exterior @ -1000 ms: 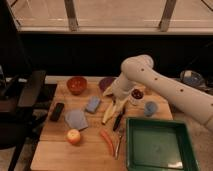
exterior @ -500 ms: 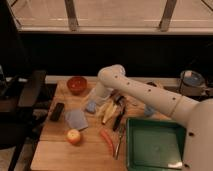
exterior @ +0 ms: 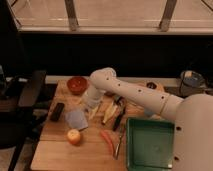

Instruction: Place towel in tray

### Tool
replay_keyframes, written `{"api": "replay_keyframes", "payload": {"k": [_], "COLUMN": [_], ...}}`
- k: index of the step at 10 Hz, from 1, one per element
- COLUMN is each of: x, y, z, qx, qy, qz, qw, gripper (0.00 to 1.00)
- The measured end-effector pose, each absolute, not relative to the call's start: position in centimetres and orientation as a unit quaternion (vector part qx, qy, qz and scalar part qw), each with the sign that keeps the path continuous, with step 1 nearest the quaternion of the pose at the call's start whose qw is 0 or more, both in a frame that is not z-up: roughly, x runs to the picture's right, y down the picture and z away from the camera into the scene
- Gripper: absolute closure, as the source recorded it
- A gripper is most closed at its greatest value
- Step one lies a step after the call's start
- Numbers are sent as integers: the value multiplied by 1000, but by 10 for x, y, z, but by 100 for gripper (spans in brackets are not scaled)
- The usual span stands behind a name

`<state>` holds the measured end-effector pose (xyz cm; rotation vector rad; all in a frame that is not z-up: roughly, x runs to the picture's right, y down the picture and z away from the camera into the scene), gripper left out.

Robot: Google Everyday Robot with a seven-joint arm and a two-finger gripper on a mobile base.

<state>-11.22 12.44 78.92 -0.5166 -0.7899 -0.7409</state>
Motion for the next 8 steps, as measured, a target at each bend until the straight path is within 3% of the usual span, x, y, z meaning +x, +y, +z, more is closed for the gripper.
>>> {"api": "replay_keyframes", "payload": {"k": [8], "x": [-144], "y": [169], "z": [832], "qx": [-302], "qy": [-388], "qz": [-387], "qw": [780], "gripper": [35]}}
